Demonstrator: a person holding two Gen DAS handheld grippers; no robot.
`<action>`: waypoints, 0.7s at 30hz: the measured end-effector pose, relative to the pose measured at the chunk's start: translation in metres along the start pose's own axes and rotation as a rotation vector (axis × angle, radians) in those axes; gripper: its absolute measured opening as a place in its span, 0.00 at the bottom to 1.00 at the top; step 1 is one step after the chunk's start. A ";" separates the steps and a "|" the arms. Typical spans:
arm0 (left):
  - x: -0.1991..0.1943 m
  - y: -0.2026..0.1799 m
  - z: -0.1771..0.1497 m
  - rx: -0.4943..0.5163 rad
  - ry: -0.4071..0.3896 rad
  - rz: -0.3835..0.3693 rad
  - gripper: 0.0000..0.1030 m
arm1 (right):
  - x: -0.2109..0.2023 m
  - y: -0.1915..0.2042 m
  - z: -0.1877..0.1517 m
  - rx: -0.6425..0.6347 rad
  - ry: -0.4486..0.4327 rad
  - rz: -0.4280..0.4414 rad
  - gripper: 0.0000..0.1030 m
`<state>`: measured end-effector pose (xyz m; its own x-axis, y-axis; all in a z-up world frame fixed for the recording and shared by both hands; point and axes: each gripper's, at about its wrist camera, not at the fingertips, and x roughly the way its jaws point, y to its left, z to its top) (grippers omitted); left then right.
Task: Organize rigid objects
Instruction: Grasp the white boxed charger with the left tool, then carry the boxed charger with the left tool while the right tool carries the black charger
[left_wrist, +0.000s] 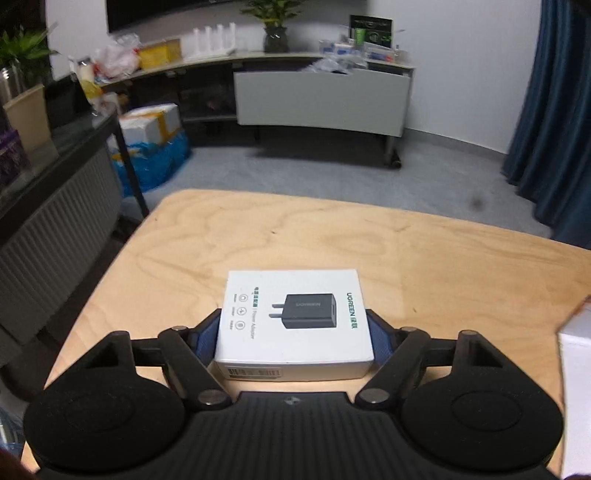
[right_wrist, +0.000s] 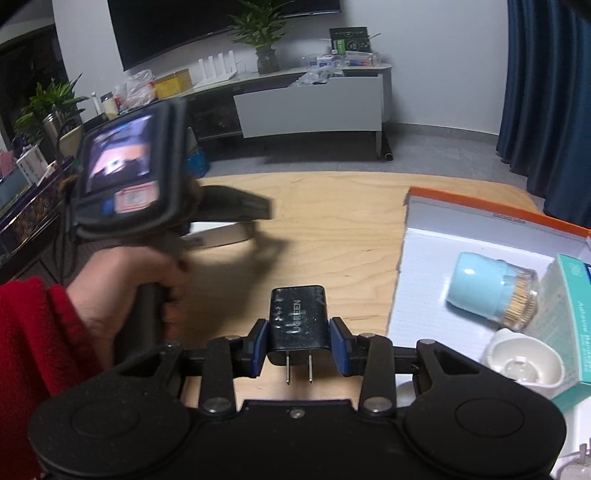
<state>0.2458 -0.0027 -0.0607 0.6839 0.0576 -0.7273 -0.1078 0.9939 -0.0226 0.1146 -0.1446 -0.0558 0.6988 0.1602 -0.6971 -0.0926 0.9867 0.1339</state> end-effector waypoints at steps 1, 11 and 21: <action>-0.005 0.005 -0.001 0.007 -0.002 -0.004 0.76 | -0.002 -0.001 0.000 0.005 -0.005 -0.001 0.43; -0.105 0.036 -0.041 0.012 -0.070 -0.042 0.76 | -0.032 0.003 -0.003 0.029 -0.040 0.043 0.43; -0.172 0.029 -0.075 0.021 -0.092 -0.071 0.76 | -0.078 0.009 -0.018 0.019 -0.072 0.041 0.43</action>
<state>0.0708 0.0090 0.0125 0.7524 -0.0055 -0.6587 -0.0424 0.9975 -0.0568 0.0466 -0.1475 -0.0134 0.7442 0.1971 -0.6382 -0.1089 0.9785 0.1751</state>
